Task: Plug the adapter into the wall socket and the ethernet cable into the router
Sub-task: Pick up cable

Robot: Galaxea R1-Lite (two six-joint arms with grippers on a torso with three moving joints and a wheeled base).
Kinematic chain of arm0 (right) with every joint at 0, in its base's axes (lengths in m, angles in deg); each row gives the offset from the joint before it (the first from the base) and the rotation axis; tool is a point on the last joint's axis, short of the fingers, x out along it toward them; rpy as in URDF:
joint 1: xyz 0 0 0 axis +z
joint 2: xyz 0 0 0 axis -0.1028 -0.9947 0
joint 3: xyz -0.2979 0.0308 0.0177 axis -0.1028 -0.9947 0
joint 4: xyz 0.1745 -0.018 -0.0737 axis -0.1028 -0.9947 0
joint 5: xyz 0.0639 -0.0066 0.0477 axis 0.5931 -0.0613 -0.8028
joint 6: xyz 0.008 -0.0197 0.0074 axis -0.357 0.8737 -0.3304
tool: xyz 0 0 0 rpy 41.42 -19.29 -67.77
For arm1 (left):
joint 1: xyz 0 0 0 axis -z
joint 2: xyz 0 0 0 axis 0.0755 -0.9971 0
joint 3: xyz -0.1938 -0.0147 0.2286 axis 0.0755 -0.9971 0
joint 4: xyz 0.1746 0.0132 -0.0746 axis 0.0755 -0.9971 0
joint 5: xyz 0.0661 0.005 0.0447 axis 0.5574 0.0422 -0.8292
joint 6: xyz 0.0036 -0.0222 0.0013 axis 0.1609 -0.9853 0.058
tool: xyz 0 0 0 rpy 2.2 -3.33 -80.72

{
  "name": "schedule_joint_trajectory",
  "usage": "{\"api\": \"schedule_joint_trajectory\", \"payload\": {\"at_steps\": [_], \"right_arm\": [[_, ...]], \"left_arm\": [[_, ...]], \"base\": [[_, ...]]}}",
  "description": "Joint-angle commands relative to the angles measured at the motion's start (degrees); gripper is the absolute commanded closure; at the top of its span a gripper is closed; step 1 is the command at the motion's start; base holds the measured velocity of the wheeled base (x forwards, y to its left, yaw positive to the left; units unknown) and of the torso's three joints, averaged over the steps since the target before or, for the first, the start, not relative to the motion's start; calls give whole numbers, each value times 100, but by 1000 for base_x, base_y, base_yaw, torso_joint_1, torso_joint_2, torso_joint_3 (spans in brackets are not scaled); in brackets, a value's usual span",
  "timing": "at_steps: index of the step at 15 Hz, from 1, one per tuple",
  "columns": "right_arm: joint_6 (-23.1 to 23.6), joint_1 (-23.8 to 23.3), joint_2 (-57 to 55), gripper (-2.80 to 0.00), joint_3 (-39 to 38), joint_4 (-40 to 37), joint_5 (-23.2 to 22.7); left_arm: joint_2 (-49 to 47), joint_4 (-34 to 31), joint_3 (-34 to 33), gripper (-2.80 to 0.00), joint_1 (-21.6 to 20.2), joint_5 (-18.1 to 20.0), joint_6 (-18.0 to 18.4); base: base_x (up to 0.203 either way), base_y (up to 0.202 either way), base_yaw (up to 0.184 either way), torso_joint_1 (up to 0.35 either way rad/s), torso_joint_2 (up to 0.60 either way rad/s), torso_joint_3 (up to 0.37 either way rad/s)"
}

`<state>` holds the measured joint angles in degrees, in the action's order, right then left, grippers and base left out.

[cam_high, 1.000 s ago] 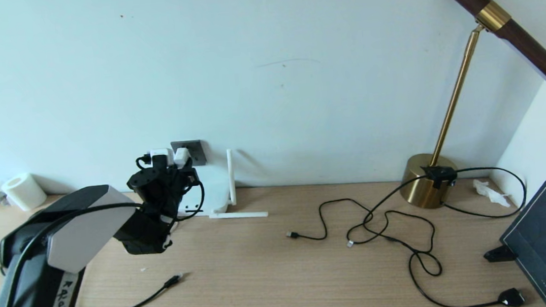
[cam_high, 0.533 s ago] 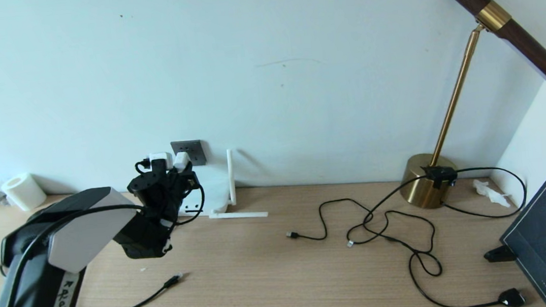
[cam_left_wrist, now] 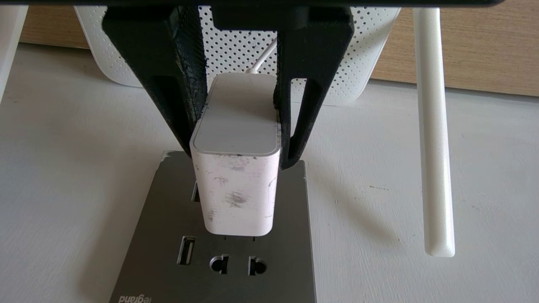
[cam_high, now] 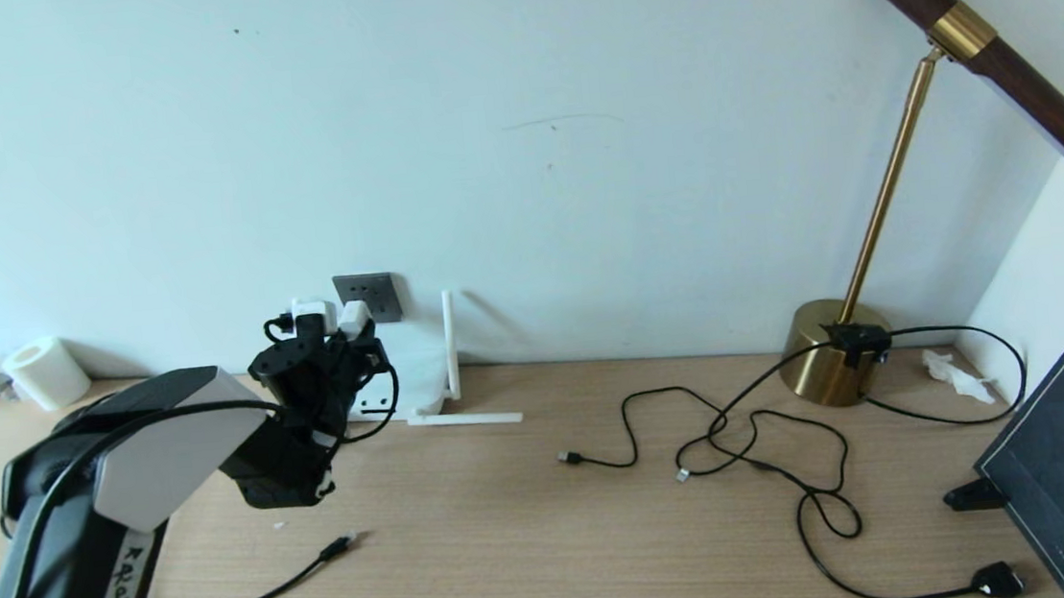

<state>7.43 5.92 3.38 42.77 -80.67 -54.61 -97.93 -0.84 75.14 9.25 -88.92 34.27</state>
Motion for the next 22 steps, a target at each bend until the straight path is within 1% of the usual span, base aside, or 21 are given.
{"api": "schedule_joint_trajectory", "payload": {"at_steps": [1, 22], "right_arm": [[-3, 6, 0, -280, -62, 2, 3], [-3, -2, 0, -280, -62, 2, 3]], "left_arm": [[9, 38, 0, 0, 4, -5, 1], [53, -37, 136, 0, 1, 13, 1]], "base": [[0, 0, 0, 0, 0, 0], [0, 0, 0, 0, 0, 0]]}}
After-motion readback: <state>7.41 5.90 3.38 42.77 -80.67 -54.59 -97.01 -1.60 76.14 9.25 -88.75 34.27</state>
